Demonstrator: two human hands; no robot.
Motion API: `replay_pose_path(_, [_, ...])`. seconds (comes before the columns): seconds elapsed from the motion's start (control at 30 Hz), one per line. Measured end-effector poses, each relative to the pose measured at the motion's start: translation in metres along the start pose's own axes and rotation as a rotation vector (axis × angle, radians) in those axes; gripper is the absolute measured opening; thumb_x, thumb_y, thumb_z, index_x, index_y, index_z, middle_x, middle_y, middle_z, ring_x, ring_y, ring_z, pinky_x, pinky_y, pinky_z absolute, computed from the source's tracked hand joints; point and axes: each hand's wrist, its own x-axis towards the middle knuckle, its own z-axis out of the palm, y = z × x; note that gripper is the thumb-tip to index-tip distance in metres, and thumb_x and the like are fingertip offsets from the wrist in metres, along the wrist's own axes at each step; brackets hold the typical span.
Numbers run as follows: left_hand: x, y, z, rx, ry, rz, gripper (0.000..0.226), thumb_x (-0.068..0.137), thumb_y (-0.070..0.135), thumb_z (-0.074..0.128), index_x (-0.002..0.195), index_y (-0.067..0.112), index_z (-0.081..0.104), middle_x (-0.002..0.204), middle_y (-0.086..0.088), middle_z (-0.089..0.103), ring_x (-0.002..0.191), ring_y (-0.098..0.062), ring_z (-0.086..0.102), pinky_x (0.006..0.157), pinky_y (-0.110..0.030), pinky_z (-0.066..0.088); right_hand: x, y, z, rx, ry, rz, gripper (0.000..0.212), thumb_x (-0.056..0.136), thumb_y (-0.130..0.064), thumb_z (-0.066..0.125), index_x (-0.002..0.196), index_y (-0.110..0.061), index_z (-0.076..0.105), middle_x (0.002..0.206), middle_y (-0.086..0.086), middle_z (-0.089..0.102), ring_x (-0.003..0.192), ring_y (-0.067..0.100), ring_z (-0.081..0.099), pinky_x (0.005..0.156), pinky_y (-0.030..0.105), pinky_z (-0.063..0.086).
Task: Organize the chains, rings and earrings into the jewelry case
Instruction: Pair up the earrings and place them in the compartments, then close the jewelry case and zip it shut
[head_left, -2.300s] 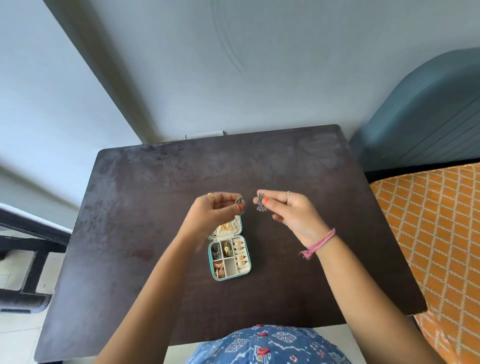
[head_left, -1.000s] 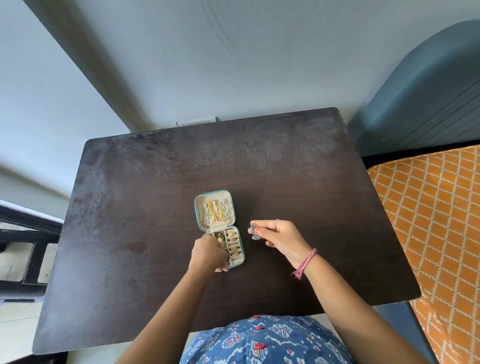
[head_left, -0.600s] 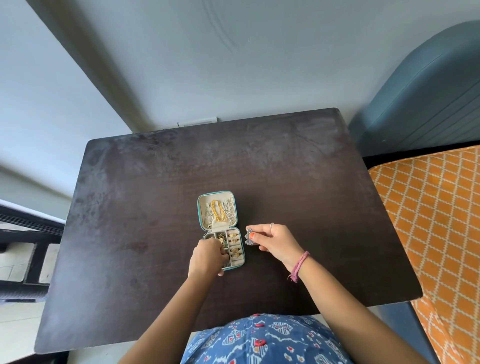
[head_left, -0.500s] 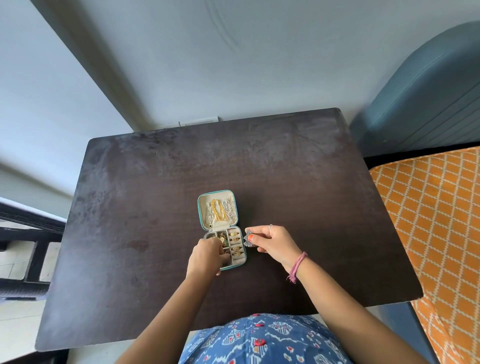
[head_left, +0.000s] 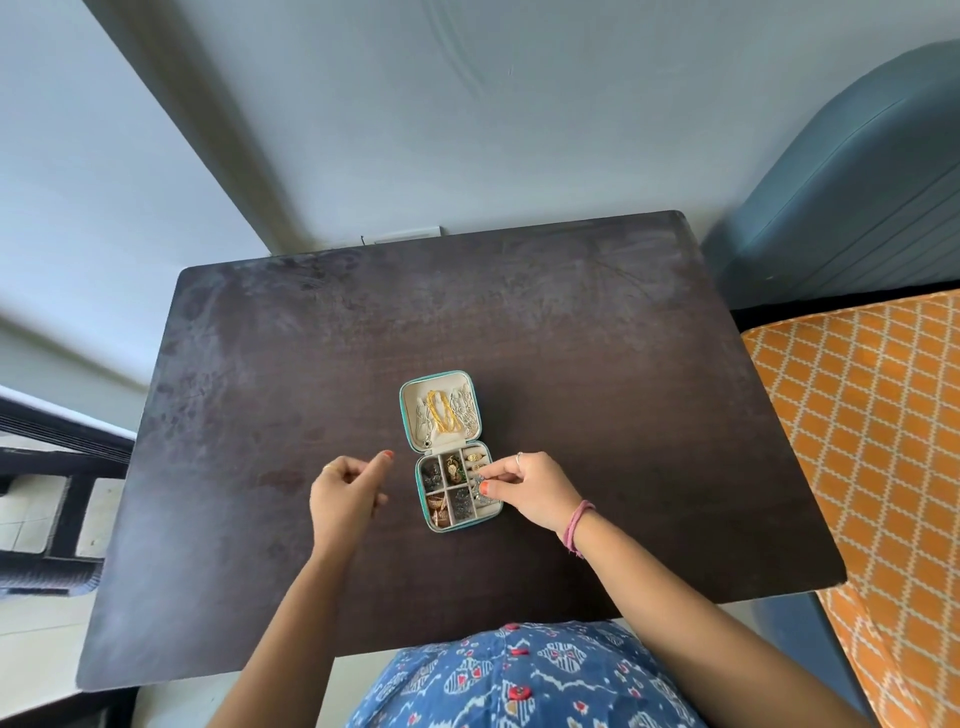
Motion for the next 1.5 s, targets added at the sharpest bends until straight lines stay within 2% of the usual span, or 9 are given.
replay_pose_path(0.13, [0.003,-0.010,-0.011,-0.180,0.052,-0.098,0.034,0.085,0.025,0.071,0.067,0.015,0.044,0.056,-0.002,0.050,0.041,-0.004,0.046,0.046,-0.020,0.042,0.007,-0.009,0.008,-0.162,-0.016,-0.043,0.021,0.087,-0.020,0.068,0.107,-0.019,0.073,0.102,-0.003,0.072,0.084,0.004,0.061,0.070,0.002,0.041])
replay_pose_path(0.27, [0.007,-0.020,-0.018,-0.238,0.053,-0.136,0.034,0.086,0.023,0.071,0.067,0.016,0.044,0.059,-0.002,0.049,0.043,-0.004,0.049,0.049,-0.022,0.043,0.011,-0.013,0.017,-0.257,-0.029,-0.037,0.020,0.087,-0.020,0.067,0.106,-0.020,0.073,0.105,-0.001,0.073,0.093,0.009,0.066,0.090,0.025,0.052])
replay_pose_path(0.33, [0.008,-0.023,-0.020,-0.241,0.051,-0.138,0.033,0.086,0.023,0.071,0.067,0.016,0.044,0.059,-0.003,0.049,0.046,-0.006,0.050,0.047,-0.021,0.043,0.010,-0.014,0.022,-0.330,-0.024,-0.028,0.019,0.089,-0.021,0.065,0.106,-0.021,0.073,0.106,-0.001,0.073,0.096,0.013,0.067,0.091,0.030,0.052])
replay_pose_path(0.73, [0.023,-0.023,-0.021,-0.230,0.004,-0.121,0.035,0.087,0.025,0.070,0.067,0.016,0.042,0.061,-0.001,0.050,0.052,-0.011,0.051,0.048,-0.021,0.042,0.005,-0.019,0.046,-0.488,0.104,0.024,0.017,0.090,-0.025,0.062,0.103,-0.026,0.073,0.101,-0.006,0.073,0.094,0.015,0.067,0.082,0.029,0.053])
replay_pose_path(0.97, [0.032,-0.024,-0.022,-0.227,-0.027,-0.141,0.033,0.086,0.024,0.070,0.067,0.016,0.044,0.060,0.000,0.051,0.050,-0.010,0.052,0.047,-0.020,0.043,0.005,-0.019,0.057,-0.660,0.168,-0.057,0.017,0.090,-0.027,0.062,0.103,-0.027,0.073,0.108,-0.006,0.067,0.101,0.018,0.058,0.085,0.034,0.044])
replay_pose_path(1.13, [0.041,-0.026,-0.025,-0.219,-0.044,-0.153,0.034,0.086,0.023,0.070,0.067,0.016,0.043,0.060,-0.001,0.051,0.048,-0.009,0.052,0.043,-0.017,0.043,0.009,-0.020,0.054,-0.494,0.222,0.039,0.010,0.082,-0.016,0.071,0.087,-0.024,0.068,0.093,-0.005,0.056,0.085,0.013,0.059,0.077,0.025,0.049])
replay_pose_path(1.3, [0.051,-0.020,-0.019,-0.231,-0.129,-0.190,0.029,0.088,0.023,0.068,0.070,0.015,0.046,0.066,-0.002,0.055,0.053,-0.009,0.055,0.046,-0.017,0.045,0.022,-0.023,0.028,-0.222,0.062,0.146,0.019,0.071,-0.018,0.079,0.073,-0.027,0.062,0.073,-0.011,0.063,0.068,0.002,0.057,0.064,0.016,0.045])
replay_pose_path(1.4, [0.058,-0.011,-0.008,-0.274,-0.300,-0.289,0.014,0.095,0.026,0.058,0.093,0.012,0.058,0.094,-0.007,0.066,0.078,-0.015,0.066,0.066,-0.024,0.052,0.034,-0.030,0.006,0.083,0.175,0.121,0.007,0.080,-0.019,0.073,0.083,-0.020,0.067,0.081,-0.004,0.067,0.075,0.009,0.061,0.065,0.020,0.048])
replay_pose_path(1.5, [0.061,-0.002,0.007,-0.239,-0.466,-0.378,0.038,0.100,0.031,0.044,0.130,0.009,0.049,0.128,-0.012,0.058,0.112,-0.024,0.059,0.090,-0.032,0.046,0.050,-0.036,-0.003,0.260,0.321,0.167,0.017,0.090,-0.023,0.062,0.107,-0.020,0.064,0.105,-0.002,0.065,0.099,0.014,0.061,0.089,0.030,0.050])
